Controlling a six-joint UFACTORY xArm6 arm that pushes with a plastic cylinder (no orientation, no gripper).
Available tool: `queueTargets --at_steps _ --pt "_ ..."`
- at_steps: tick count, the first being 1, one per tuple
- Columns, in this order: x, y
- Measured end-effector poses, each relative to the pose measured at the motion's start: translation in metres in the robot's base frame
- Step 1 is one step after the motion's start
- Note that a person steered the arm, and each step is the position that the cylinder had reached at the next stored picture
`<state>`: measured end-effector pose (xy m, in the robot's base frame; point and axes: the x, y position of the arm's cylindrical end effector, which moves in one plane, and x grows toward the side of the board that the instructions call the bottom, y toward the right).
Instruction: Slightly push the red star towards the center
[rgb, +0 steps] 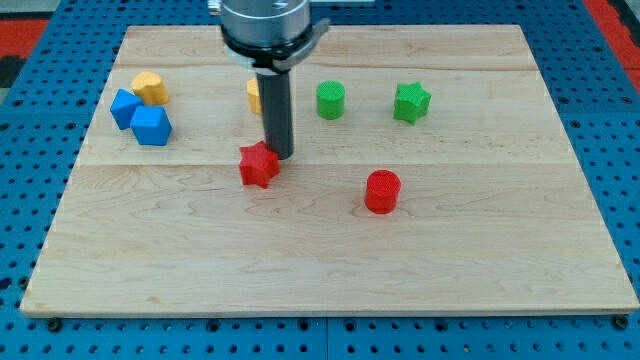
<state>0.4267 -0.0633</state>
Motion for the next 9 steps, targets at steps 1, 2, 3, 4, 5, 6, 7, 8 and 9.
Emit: queueTargets --at_steps 1,2,3,4,5,6,7,8,9 --pt "-0.011 -0.005" --pt "-0.011 -0.013" --pt "0.005 -0.023" --pt "0.009 -0.026" --pt "-0.017 -0.048" --pt "-0.026 -0.113" --pt "0.012 -0.121" --pt "0.045 -0.087" --pt "0.048 -0.056"
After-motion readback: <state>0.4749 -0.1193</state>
